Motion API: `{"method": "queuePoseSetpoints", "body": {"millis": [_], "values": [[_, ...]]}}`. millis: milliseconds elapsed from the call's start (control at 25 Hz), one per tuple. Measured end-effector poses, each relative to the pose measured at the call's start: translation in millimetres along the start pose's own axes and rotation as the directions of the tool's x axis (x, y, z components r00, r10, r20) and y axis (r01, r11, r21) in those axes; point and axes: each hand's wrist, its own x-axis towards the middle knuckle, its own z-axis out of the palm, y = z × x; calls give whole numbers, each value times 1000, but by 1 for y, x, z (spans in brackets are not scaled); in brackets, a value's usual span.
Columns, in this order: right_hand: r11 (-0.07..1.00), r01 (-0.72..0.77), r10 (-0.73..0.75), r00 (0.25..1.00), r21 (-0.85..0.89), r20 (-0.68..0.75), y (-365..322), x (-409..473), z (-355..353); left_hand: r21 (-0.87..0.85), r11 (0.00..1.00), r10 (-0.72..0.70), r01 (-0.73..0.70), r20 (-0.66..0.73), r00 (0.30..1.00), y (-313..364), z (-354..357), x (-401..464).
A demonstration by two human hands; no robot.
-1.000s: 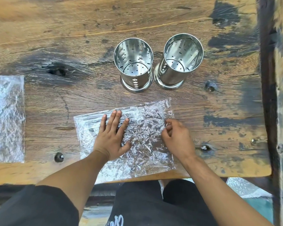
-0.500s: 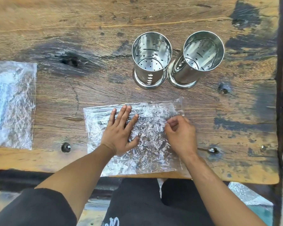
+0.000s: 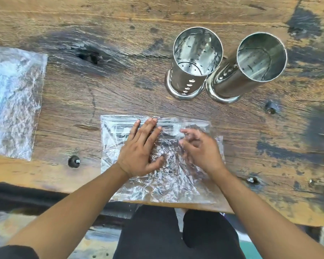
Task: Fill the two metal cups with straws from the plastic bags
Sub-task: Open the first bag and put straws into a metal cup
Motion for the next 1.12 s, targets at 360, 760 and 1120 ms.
{"method": "queuePoseSetpoints", "body": {"millis": [360,760,1120], "values": [[452,522,-608,774,-723,177,13,26,10,-75,994,-80,74,-84,993,-1,2,-3],[316,378,-557,816,-870,152,-11,25,25,90,990,-106,105,-2,994,1,3,0],[406,348,-385,904,-845,186,-35,27,24,170,974,-169,148,119,978,5,-4,3]]}}
